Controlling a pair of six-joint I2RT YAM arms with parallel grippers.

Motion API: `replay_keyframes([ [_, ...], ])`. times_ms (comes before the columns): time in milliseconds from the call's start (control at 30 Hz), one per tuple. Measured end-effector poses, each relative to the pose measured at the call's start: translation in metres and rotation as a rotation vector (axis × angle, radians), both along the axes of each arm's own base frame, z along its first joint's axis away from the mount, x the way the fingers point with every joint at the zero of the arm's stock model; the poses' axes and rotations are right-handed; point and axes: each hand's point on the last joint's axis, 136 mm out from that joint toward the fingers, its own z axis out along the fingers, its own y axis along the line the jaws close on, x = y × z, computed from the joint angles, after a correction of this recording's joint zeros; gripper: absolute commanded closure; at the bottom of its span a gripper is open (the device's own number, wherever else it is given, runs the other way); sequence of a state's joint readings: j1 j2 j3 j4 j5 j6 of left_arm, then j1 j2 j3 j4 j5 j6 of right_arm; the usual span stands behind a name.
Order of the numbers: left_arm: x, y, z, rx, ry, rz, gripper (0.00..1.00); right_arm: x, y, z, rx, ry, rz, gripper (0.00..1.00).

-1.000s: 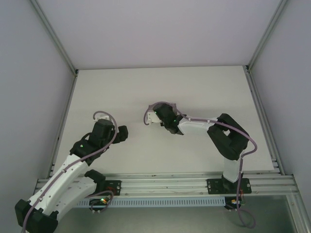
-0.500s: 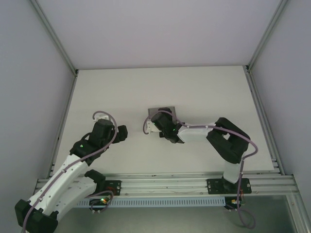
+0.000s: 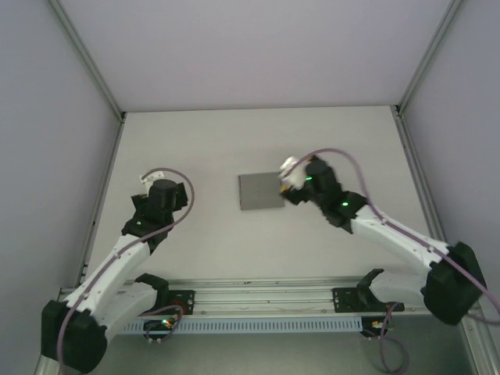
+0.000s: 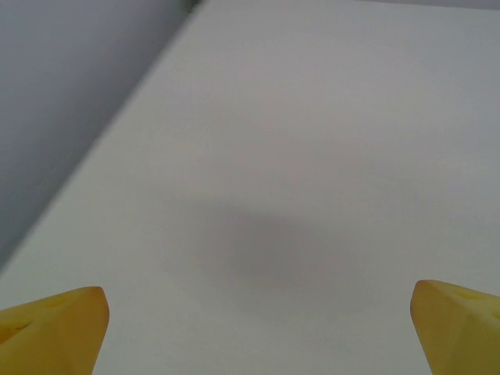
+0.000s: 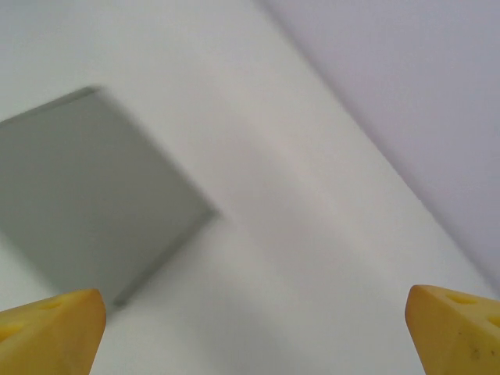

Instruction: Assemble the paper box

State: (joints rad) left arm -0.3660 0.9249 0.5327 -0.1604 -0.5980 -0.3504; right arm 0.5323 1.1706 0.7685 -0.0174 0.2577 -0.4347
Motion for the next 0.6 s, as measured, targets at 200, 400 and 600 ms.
replay_keyframes([
  [200,0.002,0.071,-0.054,0.043,-0.026,0.157,0.00,0.003,-0.128,-0.064,0.290,-0.010,-0.405,0.01],
  [400,0.028,0.064,-0.081,0.052,-0.078,0.056,0.00,0.011,-0.151,-0.131,0.428,0.016,-0.492,0.00],
  [600,0.073,0.045,-0.071,0.081,-0.169,-0.071,0.00,0.047,-0.158,-0.120,0.524,-0.021,-0.505,0.00],
])
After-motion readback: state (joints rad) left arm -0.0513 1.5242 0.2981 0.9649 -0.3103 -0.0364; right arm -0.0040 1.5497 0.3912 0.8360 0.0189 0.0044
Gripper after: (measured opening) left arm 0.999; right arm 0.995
